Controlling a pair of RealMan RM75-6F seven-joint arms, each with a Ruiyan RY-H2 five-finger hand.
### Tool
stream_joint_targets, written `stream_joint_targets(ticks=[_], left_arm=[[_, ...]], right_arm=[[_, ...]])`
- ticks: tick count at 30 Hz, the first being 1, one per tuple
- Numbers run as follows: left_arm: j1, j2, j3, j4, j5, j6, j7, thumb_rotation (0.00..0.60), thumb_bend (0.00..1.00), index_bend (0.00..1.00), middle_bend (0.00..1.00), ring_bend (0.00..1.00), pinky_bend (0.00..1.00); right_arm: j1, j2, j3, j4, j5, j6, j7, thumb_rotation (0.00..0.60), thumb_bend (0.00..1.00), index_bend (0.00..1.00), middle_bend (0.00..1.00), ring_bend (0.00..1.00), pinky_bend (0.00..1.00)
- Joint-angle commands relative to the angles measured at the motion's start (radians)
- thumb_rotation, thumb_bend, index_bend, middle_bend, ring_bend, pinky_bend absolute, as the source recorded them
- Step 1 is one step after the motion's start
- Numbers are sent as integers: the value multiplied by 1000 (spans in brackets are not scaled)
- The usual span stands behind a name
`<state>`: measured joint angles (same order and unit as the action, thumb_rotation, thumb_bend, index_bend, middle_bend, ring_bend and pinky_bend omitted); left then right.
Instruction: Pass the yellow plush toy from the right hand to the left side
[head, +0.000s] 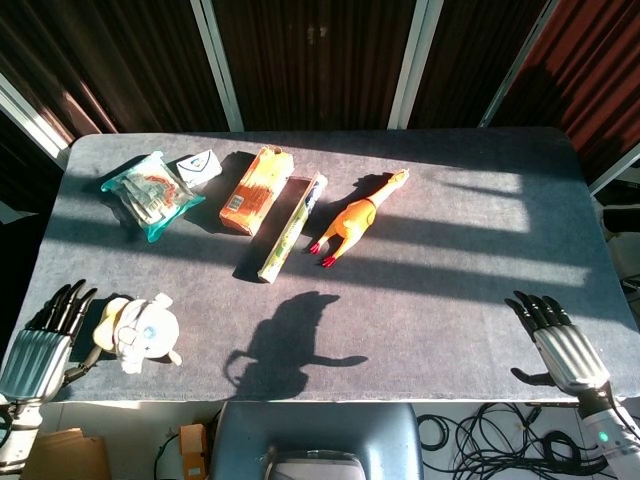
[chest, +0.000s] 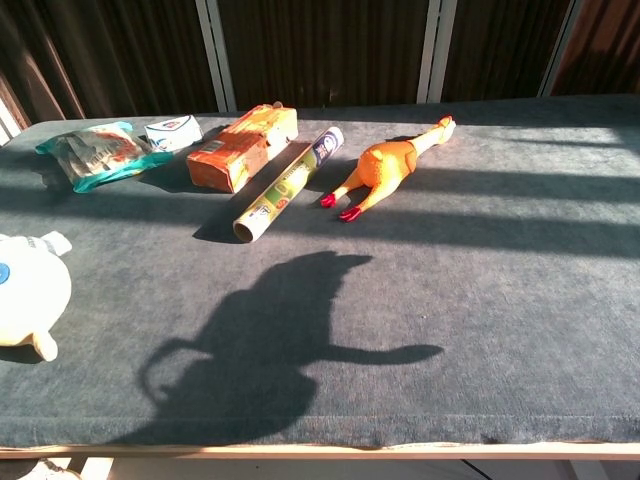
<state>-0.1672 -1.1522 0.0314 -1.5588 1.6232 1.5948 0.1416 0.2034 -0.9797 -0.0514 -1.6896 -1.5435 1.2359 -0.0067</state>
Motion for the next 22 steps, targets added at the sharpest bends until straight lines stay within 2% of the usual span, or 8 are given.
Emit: stream_joint_targets(ticks=[1,5,8,10,13,22], left_arm=[[34,-5,27,31,45,33,31,600,268,0,0,77,275],[31,1,34,38,60,23,40,600,268,0,0,81,271],[35,5,34,32,30,-14,61,600,273,0,0,80,272],[39,28,39,1,-22,-66,68,600,276,0,0,81,271],[42,44,31,-37,-60,-91,88,600,280,0,0,81,263],[49,61,27,-69,-67,-110,100,600,296,0,0,106,229]], right_arm=[[-7,-10,2,-3,5,9,-24,600,70,0,0,0,0],[-11,-17,2,-5,9,15,-44,600,69,0,0,0,0],[-18,-30,-1,-6,6,21,-81,600,69,0,0,0,0],[-22,-34,-8,-3,-8,27,-94,600,70,0,0,0,0],[-25,-34,-14,-2,-20,31,-92,600,70,0,0,0,0],[-28,-33,-19,2,-34,32,-87,600,70,0,0,0,0]])
